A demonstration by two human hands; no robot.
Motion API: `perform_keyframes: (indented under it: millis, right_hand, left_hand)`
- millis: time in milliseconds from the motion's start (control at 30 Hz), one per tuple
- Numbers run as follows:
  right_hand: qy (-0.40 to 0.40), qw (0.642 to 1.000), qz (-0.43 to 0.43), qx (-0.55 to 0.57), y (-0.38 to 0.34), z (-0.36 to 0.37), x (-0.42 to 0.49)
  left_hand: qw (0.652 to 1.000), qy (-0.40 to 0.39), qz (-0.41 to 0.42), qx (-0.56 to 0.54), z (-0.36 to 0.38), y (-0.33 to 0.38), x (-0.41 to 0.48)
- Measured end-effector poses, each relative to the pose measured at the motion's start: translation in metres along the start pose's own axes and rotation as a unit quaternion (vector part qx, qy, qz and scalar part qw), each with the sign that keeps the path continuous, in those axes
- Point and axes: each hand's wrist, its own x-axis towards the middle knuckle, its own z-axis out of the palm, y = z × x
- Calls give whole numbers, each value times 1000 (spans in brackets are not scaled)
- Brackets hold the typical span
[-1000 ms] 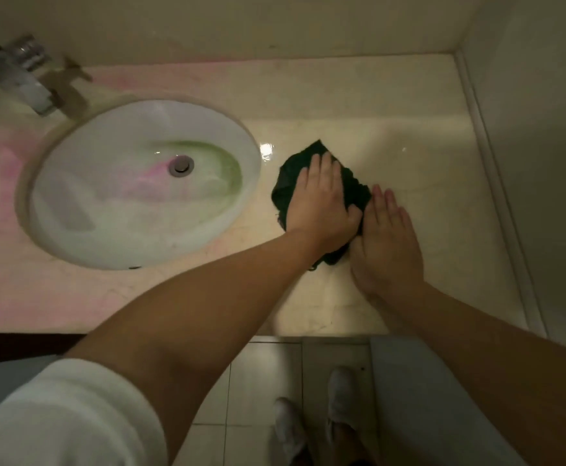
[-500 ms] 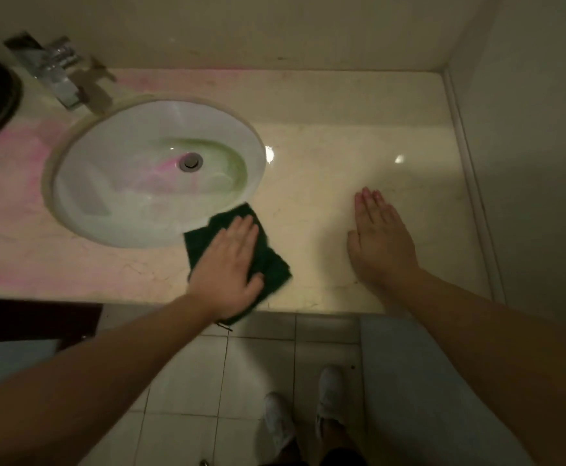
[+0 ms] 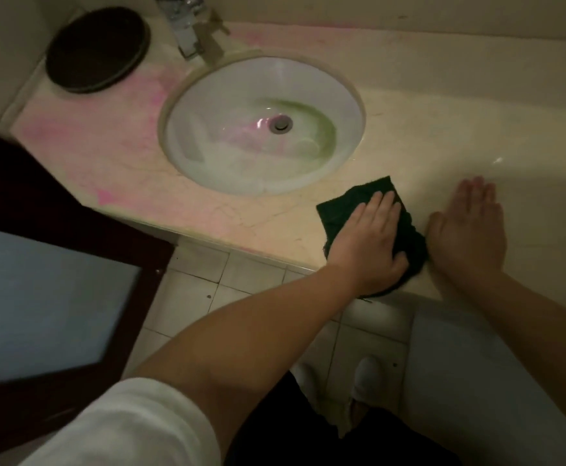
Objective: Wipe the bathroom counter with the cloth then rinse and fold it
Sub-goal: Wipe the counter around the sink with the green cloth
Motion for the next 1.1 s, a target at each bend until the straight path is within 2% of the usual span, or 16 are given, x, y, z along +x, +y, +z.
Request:
perform_keyframes:
  millis: [67,167,267,367,500,567,667,767,867,1000,1100]
  right_hand:
    - [-7,1000,20,2,-12,1,-5]
    - [-25,1000,0,-7,-57,8,-21]
    - [-34,999,-24,2,-125,20,-34]
    - [-12,1000,15,18,-181,29,-38]
    - [1,998,61,-7,-201,34,-37]
    - [2,997,71,-5,-207,31,-38]
    - [4,996,93,-14,-220,33,-34]
    - [-17,994,100,-44,-222,35,-34]
    - [-16,995,90,-49,-216,37,-33]
    - [5,996,83,-15,-218,38,-33]
    - [23,995,95,8,-223,39,-37]
  left_hand:
    - [1000,7,-2,-12,2,-21,-13]
    - [996,21,-72,-53,-1,-76,-35]
    - [990,17,-132,-34,-8,-154,-62]
    - [988,27,-153,-17,-11,-249,-100]
    - [984,20,-176,2,-8,-348,-130]
    - [979,28,-199,-10,-3,-350,-128]
    - [981,40,-188,-33,-7,-306,-114]
    - [990,38,-80,-112,-6,-232,-89]
    - [995,10,-3,-97,-1,-180,-72]
    - [998,-2,51,-32,3,-201,-75]
    - [997,7,69,-23,3,-239,-87]
